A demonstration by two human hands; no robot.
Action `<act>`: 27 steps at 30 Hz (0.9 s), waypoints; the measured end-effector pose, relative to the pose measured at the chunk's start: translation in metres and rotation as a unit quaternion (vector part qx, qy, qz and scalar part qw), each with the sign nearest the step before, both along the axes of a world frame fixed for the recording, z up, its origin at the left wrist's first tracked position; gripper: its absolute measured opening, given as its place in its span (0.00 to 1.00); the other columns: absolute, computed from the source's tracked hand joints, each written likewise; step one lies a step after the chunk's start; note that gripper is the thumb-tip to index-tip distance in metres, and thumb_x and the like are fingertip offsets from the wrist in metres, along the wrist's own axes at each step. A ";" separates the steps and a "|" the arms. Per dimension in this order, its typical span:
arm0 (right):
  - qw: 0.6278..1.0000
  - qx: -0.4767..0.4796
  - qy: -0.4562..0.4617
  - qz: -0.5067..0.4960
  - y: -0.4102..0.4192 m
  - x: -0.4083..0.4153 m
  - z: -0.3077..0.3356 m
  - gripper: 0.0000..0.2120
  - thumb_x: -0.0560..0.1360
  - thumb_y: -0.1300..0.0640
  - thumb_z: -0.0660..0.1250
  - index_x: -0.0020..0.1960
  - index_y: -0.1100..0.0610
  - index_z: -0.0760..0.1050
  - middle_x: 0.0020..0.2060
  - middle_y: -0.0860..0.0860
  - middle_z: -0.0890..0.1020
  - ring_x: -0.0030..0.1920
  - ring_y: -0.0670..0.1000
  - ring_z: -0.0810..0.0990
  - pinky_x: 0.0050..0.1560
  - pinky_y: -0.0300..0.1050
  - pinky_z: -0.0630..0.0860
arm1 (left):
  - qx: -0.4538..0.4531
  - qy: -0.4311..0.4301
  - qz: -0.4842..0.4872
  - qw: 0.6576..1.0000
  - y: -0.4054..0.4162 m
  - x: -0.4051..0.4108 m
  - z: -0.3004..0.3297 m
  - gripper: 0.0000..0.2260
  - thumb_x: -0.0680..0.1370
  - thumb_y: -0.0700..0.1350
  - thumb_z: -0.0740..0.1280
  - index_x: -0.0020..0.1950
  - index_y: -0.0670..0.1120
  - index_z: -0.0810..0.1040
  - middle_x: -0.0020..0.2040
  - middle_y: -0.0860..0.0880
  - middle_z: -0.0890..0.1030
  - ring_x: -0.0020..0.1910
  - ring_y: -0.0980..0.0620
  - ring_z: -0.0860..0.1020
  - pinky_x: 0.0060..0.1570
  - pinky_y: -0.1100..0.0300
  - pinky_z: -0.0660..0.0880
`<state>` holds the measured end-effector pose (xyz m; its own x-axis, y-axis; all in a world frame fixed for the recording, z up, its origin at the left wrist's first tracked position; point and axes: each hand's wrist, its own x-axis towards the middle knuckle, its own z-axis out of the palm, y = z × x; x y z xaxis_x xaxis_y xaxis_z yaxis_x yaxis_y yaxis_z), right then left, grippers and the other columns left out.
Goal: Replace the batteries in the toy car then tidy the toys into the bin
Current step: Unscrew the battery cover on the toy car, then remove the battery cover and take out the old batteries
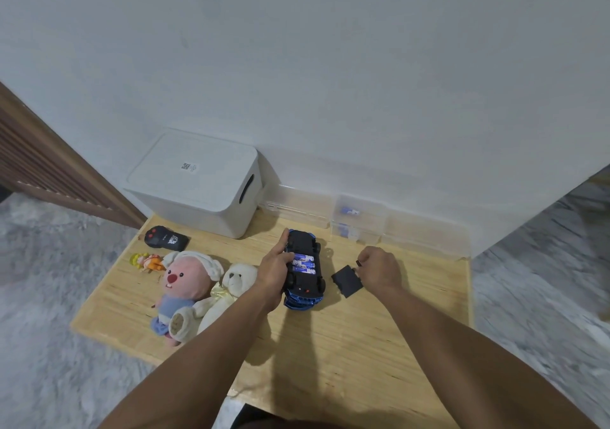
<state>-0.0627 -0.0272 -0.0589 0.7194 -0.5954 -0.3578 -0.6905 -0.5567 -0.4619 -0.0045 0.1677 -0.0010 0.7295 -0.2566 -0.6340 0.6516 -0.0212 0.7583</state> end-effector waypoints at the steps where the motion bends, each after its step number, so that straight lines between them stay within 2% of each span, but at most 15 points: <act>1: 1.000 0.000 0.002 0.004 -0.001 -0.001 0.001 0.07 0.73 0.64 0.68 0.49 0.56 0.81 0.46 0.54 0.82 0.47 0.56 0.80 0.44 0.47 0.79 | -0.001 -0.001 -0.002 1.000 0.000 0.000 0.000 0.26 0.80 0.35 0.56 0.73 0.59 0.68 0.52 0.55 0.80 0.47 0.46 0.82 0.42 0.52 0.80; 5: 1.000 -0.007 0.010 0.018 -0.005 -0.003 0.002 0.08 0.73 0.65 0.68 0.47 0.55 0.84 0.45 0.54 0.83 0.47 0.56 0.80 0.43 0.46 0.79 | -0.005 -0.001 -0.004 1.000 -0.001 -0.001 0.000 0.26 0.80 0.35 0.56 0.73 0.59 0.68 0.52 0.55 0.81 0.49 0.44 0.82 0.44 0.51 0.81; 12: 1.000 -0.003 0.005 0.020 -0.010 -0.006 0.001 0.02 0.74 0.60 0.71 0.45 0.55 0.83 0.45 0.53 0.84 0.46 0.55 0.81 0.44 0.46 0.78 | -0.007 -0.003 -0.005 1.000 -0.005 -0.001 0.001 0.25 0.81 0.35 0.56 0.72 0.59 0.69 0.51 0.55 0.81 0.52 0.43 0.82 0.51 0.47 0.80; 18: 1.000 0.021 0.002 0.010 -0.008 -0.003 0.006 0.07 0.73 0.58 0.71 0.51 0.55 0.82 0.49 0.52 0.82 0.50 0.54 0.80 0.44 0.44 0.76 | -0.011 -0.003 0.004 1.000 -0.010 -0.001 0.003 0.25 0.80 0.34 0.57 0.71 0.58 0.71 0.51 0.56 0.81 0.50 0.45 0.83 0.48 0.49 0.81; 21: 0.998 0.045 -0.037 -0.002 -0.003 0.004 0.013 0.05 0.72 0.58 0.71 0.48 0.53 0.82 0.47 0.50 0.83 0.48 0.53 0.81 0.46 0.43 0.77 | -0.021 -0.004 -0.005 1.000 -0.013 -0.002 0.002 0.27 0.78 0.34 0.56 0.72 0.58 0.70 0.53 0.55 0.81 0.50 0.45 0.83 0.49 0.49 0.80; 24: 0.988 0.116 -0.101 -0.023 0.005 0.013 0.025 0.06 0.71 0.61 0.70 0.38 0.52 0.81 0.40 0.49 0.84 0.43 0.50 0.82 0.48 0.45 0.80 | -0.013 -0.015 -0.018 1.000 -0.015 -0.002 0.002 0.29 0.78 0.33 0.56 0.73 0.59 0.68 0.55 0.54 0.81 0.51 0.45 0.81 0.55 0.46 0.79; 27: 0.945 0.279 -0.138 -0.099 0.014 0.022 0.042 0.03 0.70 0.65 0.71 0.39 0.60 0.82 0.35 0.53 0.82 0.35 0.50 0.80 0.41 0.45 0.80 | 0.002 -0.040 -0.026 0.999 -0.017 -0.002 0.002 0.30 0.77 0.33 0.57 0.73 0.60 0.67 0.55 0.53 0.81 0.47 0.47 0.80 0.53 0.47 0.79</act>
<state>-0.0412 -0.0134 -0.0170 0.7260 -0.5020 -0.4700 -0.5655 -0.0469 -0.8234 -0.0067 0.1511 0.0011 0.7644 -0.2925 -0.5746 0.5862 -0.0558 0.8083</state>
